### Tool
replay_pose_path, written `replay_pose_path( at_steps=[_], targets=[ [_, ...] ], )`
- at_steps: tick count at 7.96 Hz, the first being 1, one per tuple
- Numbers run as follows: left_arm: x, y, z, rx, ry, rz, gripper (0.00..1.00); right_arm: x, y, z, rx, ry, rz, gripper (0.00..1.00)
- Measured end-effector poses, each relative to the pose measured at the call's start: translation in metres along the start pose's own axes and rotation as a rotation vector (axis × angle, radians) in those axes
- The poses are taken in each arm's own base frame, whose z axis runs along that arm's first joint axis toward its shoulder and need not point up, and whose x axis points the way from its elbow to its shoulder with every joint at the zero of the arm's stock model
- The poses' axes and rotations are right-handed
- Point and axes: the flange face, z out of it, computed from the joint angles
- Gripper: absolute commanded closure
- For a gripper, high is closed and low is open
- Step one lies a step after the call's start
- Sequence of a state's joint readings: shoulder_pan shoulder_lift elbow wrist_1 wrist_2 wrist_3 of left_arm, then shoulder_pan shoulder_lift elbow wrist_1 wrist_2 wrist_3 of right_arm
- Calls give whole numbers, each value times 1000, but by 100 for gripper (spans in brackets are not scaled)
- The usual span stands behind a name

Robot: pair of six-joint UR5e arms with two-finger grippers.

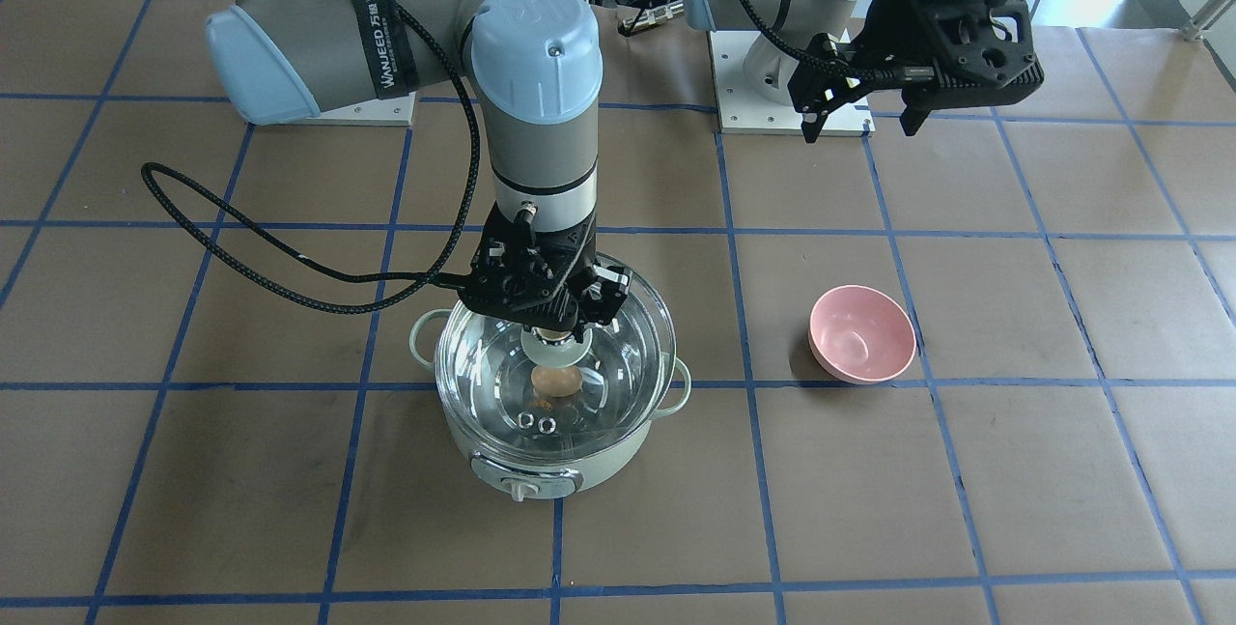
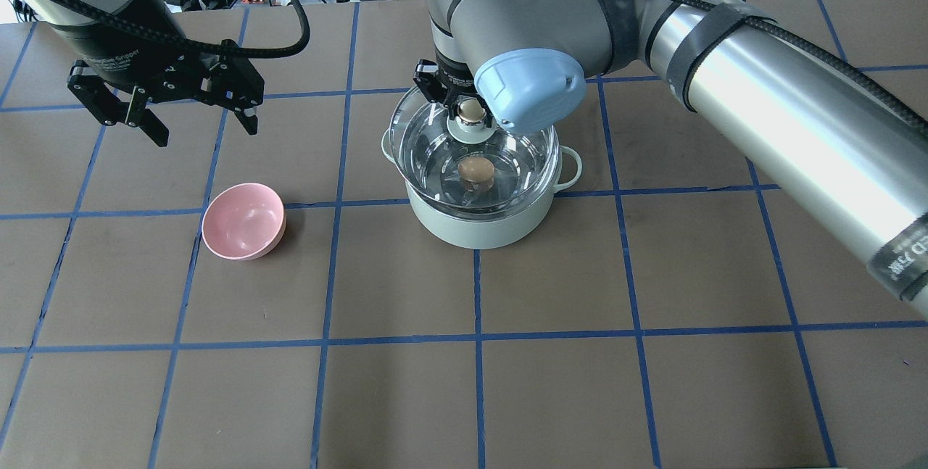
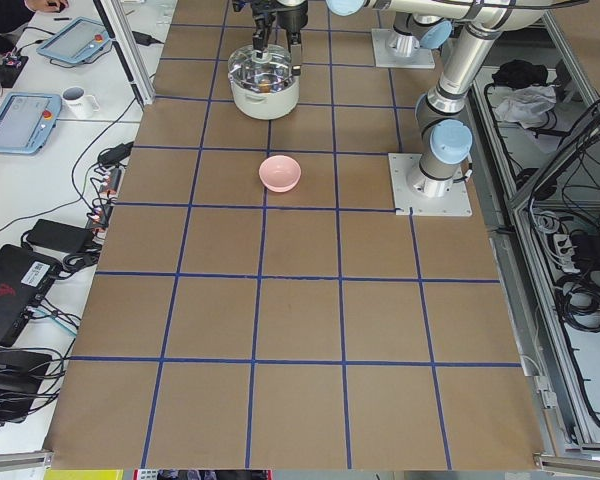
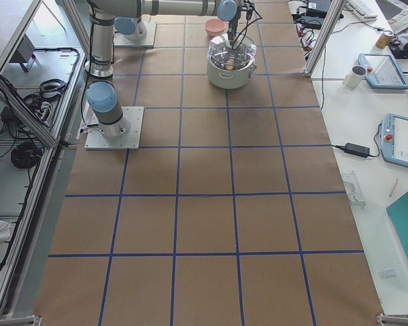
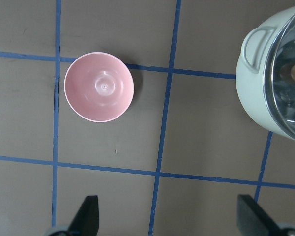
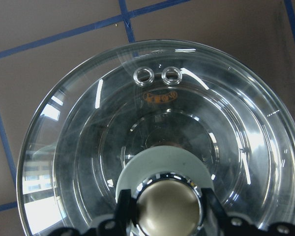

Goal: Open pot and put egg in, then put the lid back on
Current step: 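Lower the glass lid back onto the pot with the right gripper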

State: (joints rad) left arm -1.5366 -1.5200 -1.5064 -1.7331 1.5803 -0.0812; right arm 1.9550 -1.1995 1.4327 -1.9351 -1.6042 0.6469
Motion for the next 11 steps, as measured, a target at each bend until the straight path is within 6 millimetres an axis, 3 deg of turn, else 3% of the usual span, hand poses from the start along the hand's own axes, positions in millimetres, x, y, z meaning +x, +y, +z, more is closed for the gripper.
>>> replay_pose_path(
  at_steps=[4,7,8,10,11],
  targets=[
    [1,-1,0,5,3,-1,0,5,5,12,-7,23,-4,100],
    [1,-1,1,5,4,-1,0,6,6,14,-6,29,-9,94],
    [1,-1,1,5,4,-1,0,6,6,15,-6,29,-9,89],
    [1,-1,1,5,4,-1,0,6,6,15,-6,30,-9,69],
    [1,-1,1,5,4,-1,0,5,5,15,-4,29,-10,65]
  ],
)
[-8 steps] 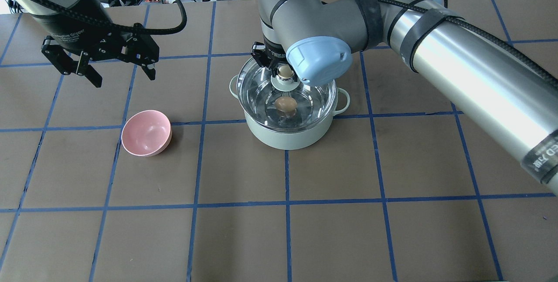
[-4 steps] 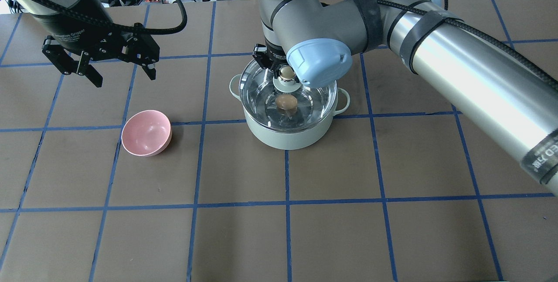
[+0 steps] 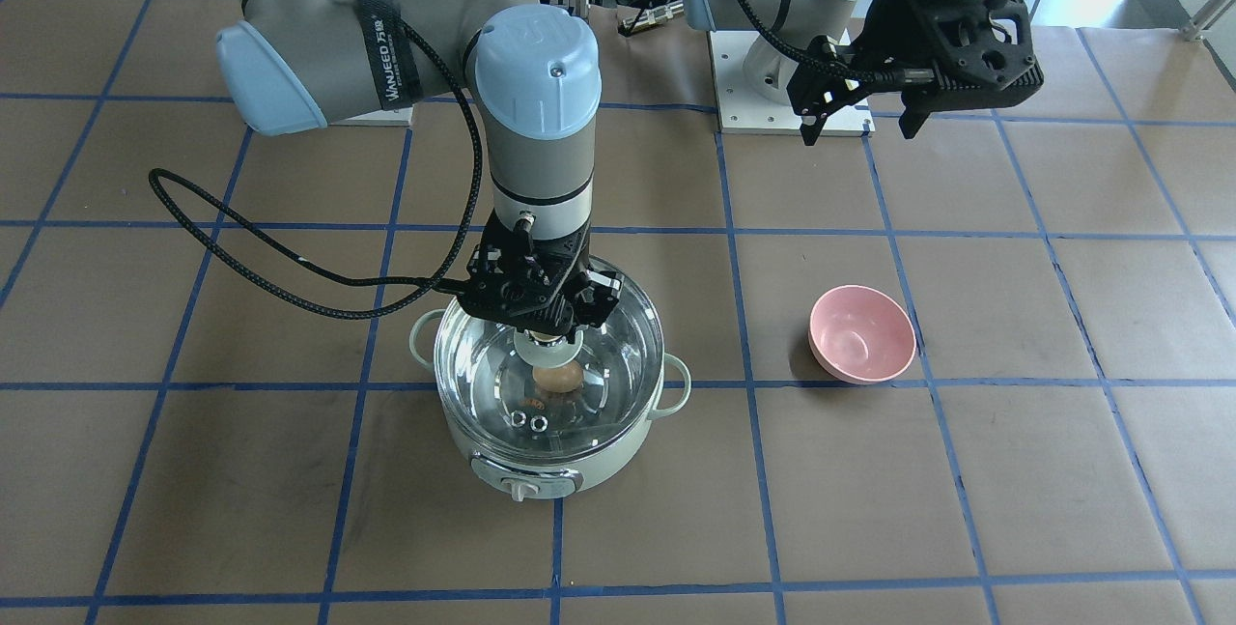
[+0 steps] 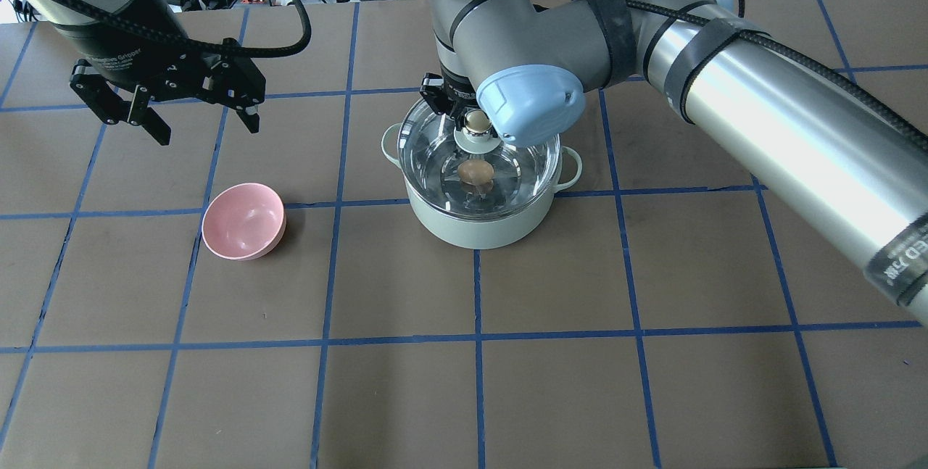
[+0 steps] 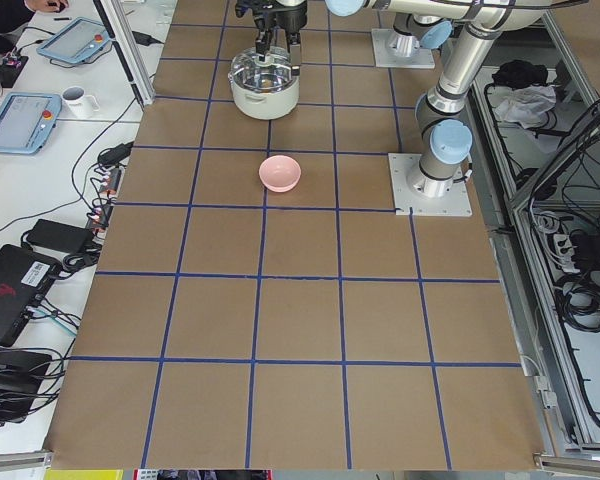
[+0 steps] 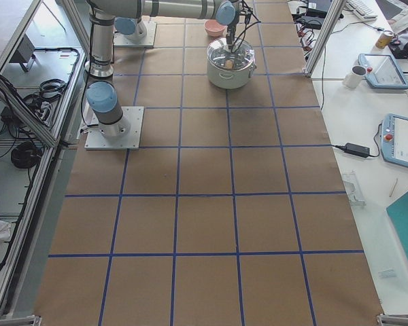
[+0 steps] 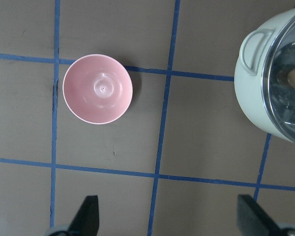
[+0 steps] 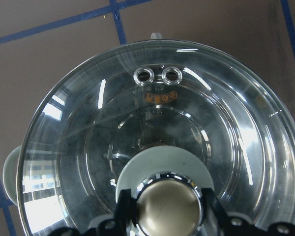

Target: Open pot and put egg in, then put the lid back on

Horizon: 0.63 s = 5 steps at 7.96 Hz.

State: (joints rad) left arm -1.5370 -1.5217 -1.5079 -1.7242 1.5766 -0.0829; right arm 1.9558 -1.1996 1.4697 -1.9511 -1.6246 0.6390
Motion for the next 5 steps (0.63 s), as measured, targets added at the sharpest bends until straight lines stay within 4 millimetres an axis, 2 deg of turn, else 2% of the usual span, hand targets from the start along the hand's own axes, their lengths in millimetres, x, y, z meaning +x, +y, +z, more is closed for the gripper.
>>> replay_pose_path(
  at_steps=[5],
  targets=[
    [0,0,0,0,0,0,0,0,0,2,-1,1,2,38]
  ],
)
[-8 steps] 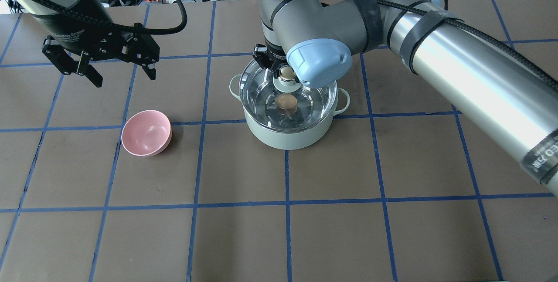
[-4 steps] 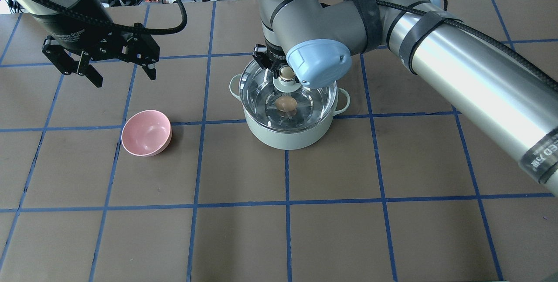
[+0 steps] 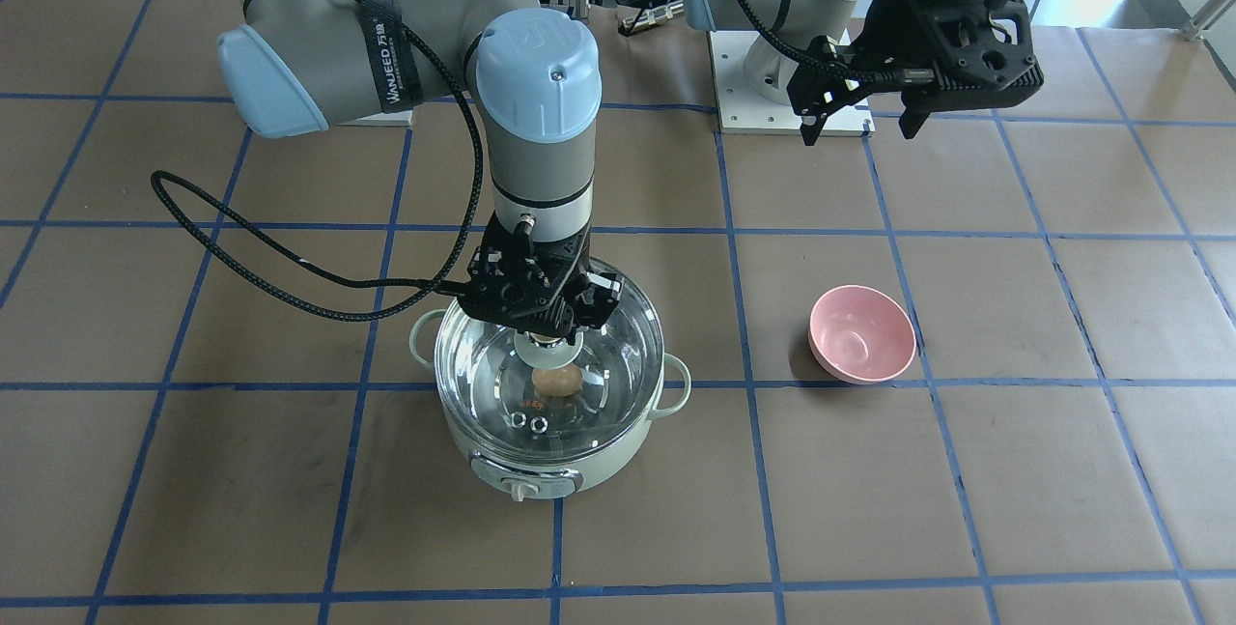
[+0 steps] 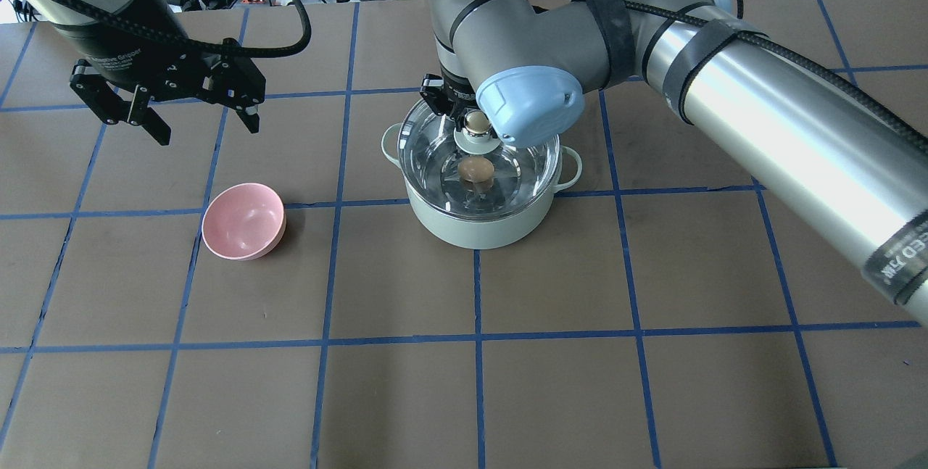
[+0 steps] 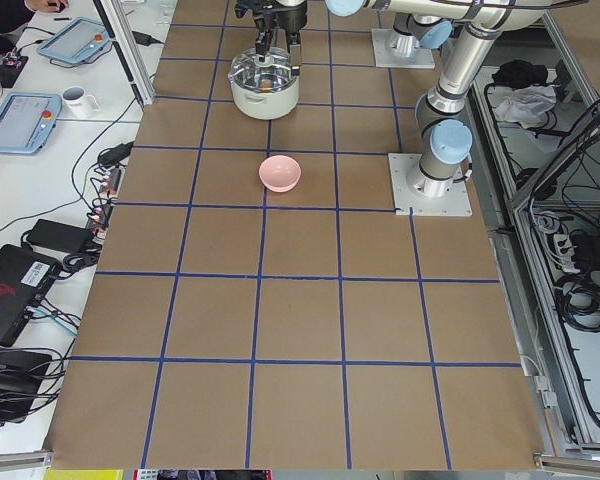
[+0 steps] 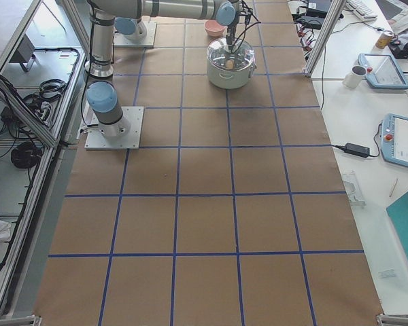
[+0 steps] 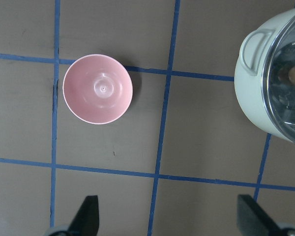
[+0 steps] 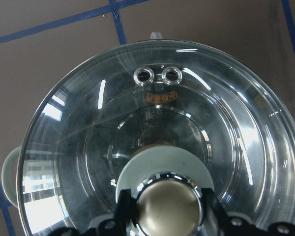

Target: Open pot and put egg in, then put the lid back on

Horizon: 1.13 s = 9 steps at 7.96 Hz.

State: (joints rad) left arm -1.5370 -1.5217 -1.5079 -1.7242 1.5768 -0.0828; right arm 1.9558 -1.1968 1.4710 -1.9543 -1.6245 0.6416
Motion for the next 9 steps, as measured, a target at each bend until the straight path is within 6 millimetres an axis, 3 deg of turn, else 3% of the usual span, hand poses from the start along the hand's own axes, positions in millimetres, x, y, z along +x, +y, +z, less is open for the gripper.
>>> replay_pose_path(
  at_steps=[2,6,7,8,9],
  targets=[
    [0,0,0,0,-1,0,0,0,0,0,1,-1,1,27],
    [0,0,0,0,1,0,0,4,-7,-7,22,-12,-3,15],
    [0,0,0,0,1,0,0,15,-18,-15,34,-12,-37,14],
    [0,0,0,0,1,0,0,37,-32,-28,32,-5,-82,12],
    [0,0,0,0,1,0,0,70,-45,-48,15,7,-131,3]
  ],
)
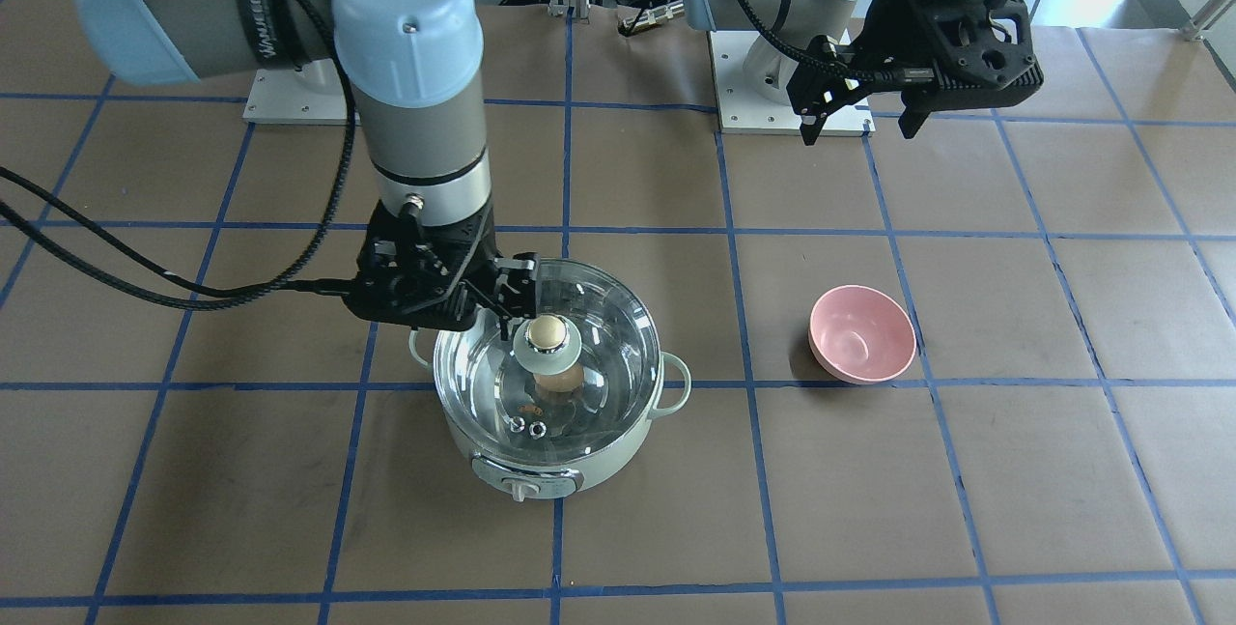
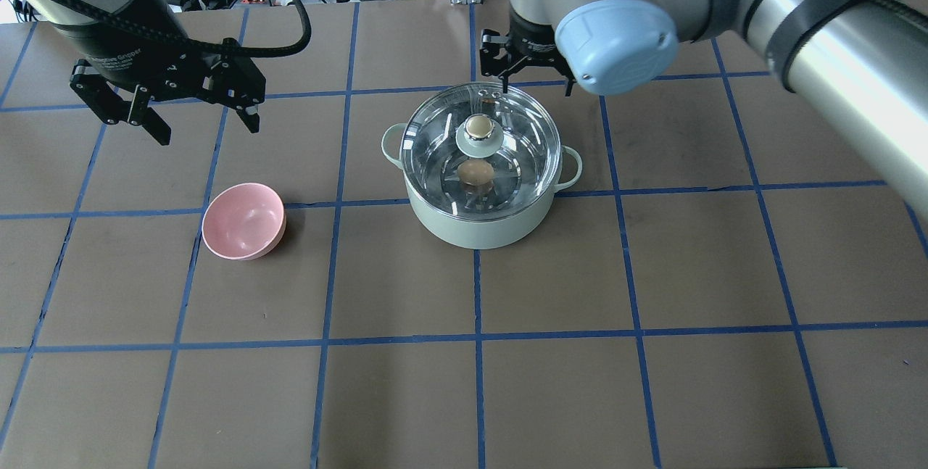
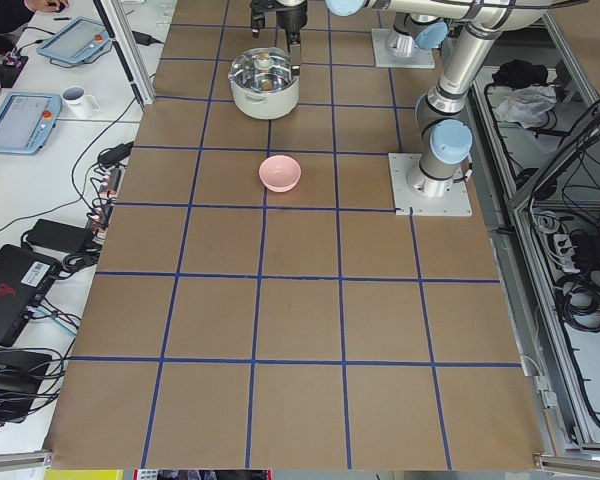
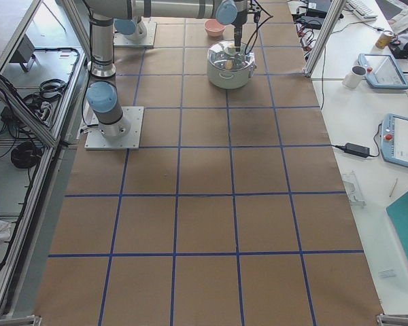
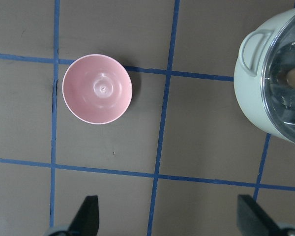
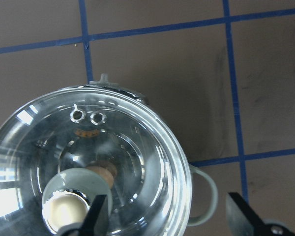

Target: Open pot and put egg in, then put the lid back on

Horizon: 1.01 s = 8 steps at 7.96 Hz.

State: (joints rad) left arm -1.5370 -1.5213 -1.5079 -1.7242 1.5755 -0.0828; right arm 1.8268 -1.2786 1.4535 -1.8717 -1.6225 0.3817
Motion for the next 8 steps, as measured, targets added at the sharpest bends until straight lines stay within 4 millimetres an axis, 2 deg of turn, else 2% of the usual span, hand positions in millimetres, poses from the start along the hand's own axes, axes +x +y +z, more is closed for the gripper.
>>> replay_pose_path(
  at_steps=[2,4,5,6,8],
  targets=[
    [0,0,0,1,0,0,0,71,-3,-47,-38,6,-90,0],
    [0,0,0,1,0,0,0,123,15,-96,-61,4,-196,0],
    [0,0,0,0,0,0,0,137,26,-117,-52,2,-235,0],
    [0,0,0,0,0,0,0,145,36,-129,-44,7,-253,0],
    [0,0,0,0,0,0,0,149,45,-137,-40,11,-267,0]
  ],
)
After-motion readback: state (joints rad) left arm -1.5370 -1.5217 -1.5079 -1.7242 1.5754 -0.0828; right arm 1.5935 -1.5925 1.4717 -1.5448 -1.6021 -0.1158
